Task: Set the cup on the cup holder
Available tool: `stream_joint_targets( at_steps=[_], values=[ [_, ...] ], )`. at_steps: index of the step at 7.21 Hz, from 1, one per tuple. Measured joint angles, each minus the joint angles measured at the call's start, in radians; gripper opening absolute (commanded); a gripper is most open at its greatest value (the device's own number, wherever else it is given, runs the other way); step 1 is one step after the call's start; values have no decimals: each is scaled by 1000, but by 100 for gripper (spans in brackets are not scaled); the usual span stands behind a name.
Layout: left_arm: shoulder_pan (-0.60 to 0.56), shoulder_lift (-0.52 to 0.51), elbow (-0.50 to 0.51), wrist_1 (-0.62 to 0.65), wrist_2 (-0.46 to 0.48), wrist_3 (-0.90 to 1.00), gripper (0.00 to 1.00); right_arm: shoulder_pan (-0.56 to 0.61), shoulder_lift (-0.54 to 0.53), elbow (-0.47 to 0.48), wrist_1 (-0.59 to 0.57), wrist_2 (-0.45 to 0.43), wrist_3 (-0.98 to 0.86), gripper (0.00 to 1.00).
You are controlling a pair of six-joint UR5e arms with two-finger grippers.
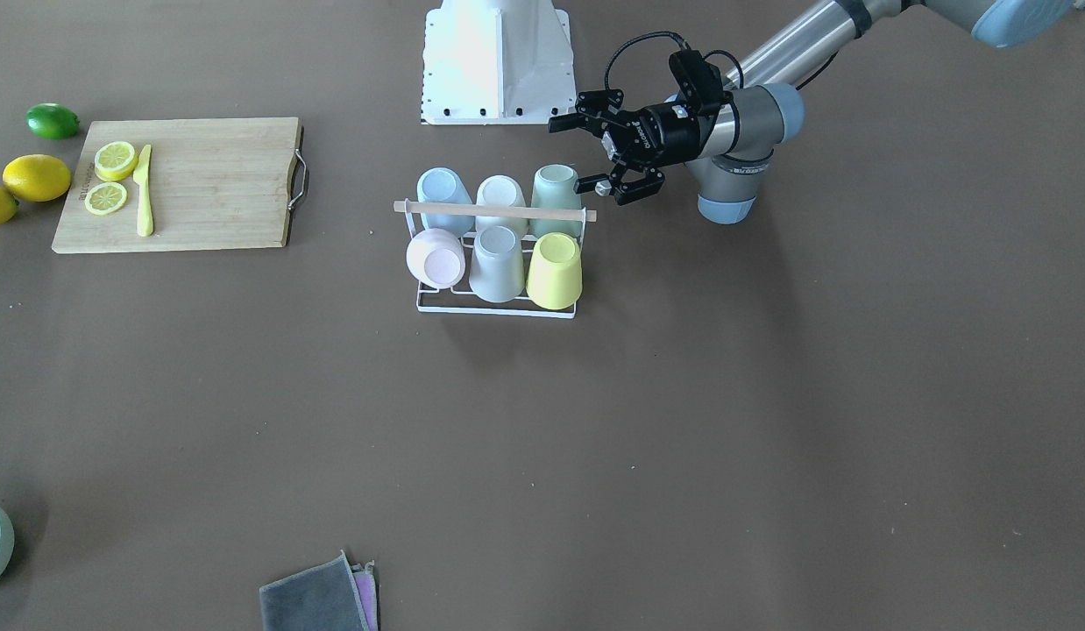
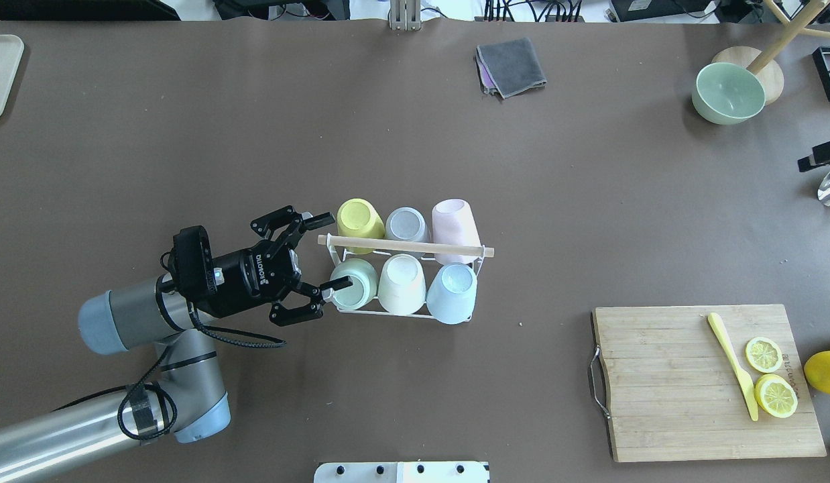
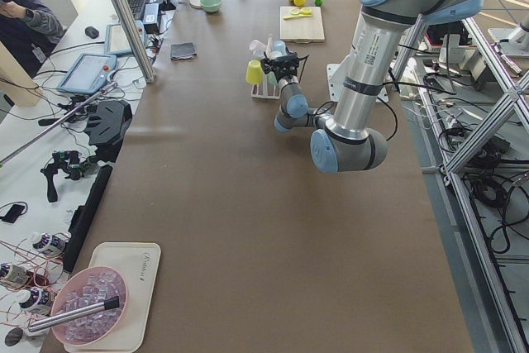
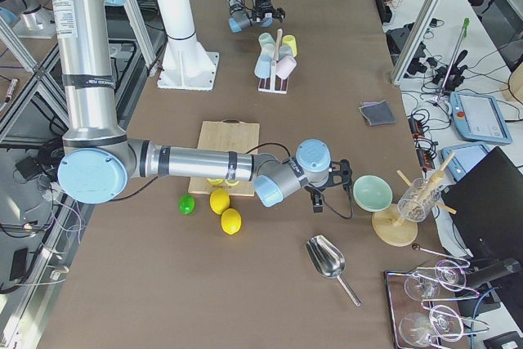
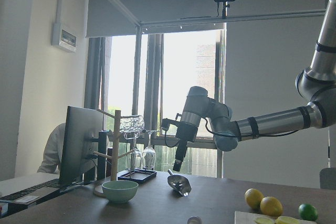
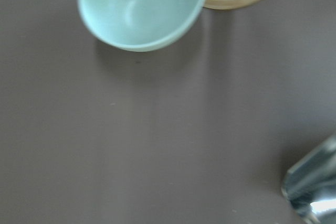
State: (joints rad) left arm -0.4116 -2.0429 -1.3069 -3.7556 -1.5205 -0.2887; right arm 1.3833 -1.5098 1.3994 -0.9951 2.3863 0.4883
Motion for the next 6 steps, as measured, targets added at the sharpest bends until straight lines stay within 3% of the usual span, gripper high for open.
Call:
stream_joint_targets(
  at_steps=[3, 5, 6],
  values=[
    [-134, 0, -83, 294, -57, -32, 97, 153, 32, -17, -391, -60, -41, 100],
    [-244, -4, -123, 555, -109, -73, 97, 212, 80, 44, -629, -60, -52, 100],
    [-286, -5, -129, 687, -120, -92, 97, 232, 91, 68, -691, -59, -53, 100]
  ],
)
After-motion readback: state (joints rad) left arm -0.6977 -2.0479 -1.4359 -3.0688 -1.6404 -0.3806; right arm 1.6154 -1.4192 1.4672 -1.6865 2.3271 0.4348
